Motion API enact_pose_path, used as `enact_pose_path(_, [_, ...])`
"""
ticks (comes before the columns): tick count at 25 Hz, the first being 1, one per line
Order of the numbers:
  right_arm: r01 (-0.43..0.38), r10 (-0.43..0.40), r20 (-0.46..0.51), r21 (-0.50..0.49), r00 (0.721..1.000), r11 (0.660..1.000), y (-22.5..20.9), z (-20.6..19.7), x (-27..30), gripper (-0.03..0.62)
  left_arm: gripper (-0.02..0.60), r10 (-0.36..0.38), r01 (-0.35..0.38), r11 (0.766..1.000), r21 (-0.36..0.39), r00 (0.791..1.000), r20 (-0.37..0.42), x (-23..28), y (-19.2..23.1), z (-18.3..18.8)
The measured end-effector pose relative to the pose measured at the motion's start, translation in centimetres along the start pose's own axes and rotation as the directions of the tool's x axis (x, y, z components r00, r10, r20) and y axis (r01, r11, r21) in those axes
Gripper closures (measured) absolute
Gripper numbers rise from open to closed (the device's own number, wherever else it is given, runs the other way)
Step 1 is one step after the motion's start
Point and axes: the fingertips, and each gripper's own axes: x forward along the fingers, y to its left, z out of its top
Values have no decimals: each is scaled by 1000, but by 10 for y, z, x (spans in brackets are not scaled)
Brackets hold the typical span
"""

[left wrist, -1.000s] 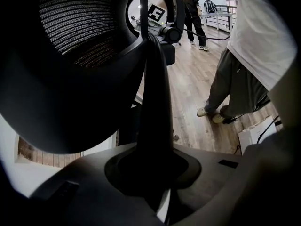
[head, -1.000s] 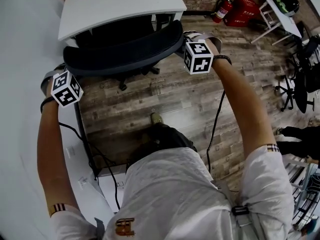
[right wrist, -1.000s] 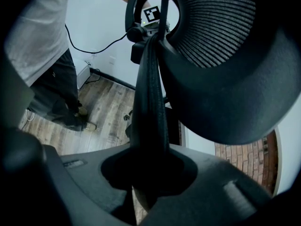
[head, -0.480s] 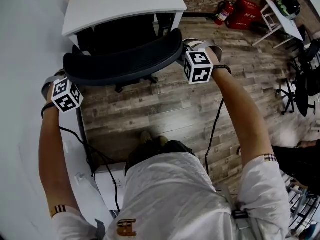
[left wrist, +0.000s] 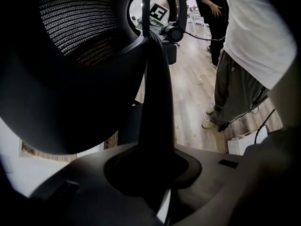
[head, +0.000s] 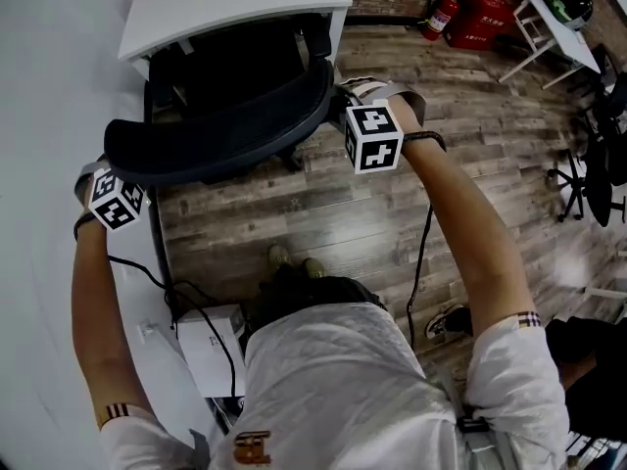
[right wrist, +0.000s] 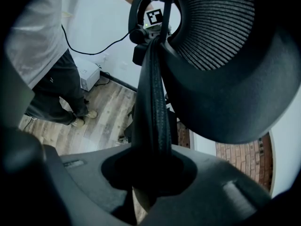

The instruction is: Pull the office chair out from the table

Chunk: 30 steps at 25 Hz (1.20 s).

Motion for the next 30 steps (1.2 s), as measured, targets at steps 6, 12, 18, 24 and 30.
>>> enact_pose_path(6, [-4,4,0,-4,1000,1000,33,7,-21,526,506,-16,16,1000,-6,1000,-2,-14,-36,9])
enact_pose_path(12, [-1,1,-4,11,1000,1000,60,18,-41,525,505,-20,20,1000,3,1000,0,-33,-62,13])
enact_pose_path(18, [14,-14,-20,23,1000,1000,88,27,-57,523,505,-17,17,1000,18,1000,15,-49,-90,17])
enact_pose_path(24, [21,-19,-37,42,999,999,126,38,-74,522,505,-39,39,999,2,999,20,-63,-133,9])
enact_pose_path(30, [33,-31,-33,51,999,998,156,55,-95,522,505,-24,23,999,26,999,33,-81,-164,17])
